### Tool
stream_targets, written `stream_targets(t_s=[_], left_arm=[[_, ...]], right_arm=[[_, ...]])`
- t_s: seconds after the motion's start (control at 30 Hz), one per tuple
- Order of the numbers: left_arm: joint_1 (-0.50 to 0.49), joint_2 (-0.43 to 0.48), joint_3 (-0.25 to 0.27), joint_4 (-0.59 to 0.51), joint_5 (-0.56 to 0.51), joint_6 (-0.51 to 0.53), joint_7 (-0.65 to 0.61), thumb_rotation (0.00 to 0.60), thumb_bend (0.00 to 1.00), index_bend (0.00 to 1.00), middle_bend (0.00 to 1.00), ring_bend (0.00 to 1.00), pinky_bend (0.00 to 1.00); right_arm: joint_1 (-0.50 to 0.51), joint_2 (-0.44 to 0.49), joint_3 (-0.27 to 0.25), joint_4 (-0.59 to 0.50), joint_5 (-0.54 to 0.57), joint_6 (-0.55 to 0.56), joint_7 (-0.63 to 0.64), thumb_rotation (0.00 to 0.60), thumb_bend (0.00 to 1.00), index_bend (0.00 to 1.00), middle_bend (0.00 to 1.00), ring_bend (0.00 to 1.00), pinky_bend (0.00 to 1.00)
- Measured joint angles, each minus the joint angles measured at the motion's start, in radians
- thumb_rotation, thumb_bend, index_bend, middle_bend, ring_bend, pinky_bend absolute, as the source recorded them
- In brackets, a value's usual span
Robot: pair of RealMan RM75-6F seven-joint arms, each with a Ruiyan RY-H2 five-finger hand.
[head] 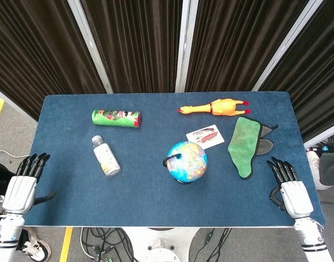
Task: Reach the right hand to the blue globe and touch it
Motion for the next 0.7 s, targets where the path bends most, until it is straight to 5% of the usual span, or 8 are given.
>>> stream_targets(t_s=[0.7], left_arm=[[0.013, -0.023, 0.018, 0.043, -0.011, -0.009, -0.031, 0.600, 0.00, 0.06, 0.05, 0.00, 0.08]], right_arm=[[0.074, 0.012, -0.039, -0.100, -0.108, -0.062, 0.019, 0.393, 0.99, 0.00, 0.00, 0.00, 0.00]])
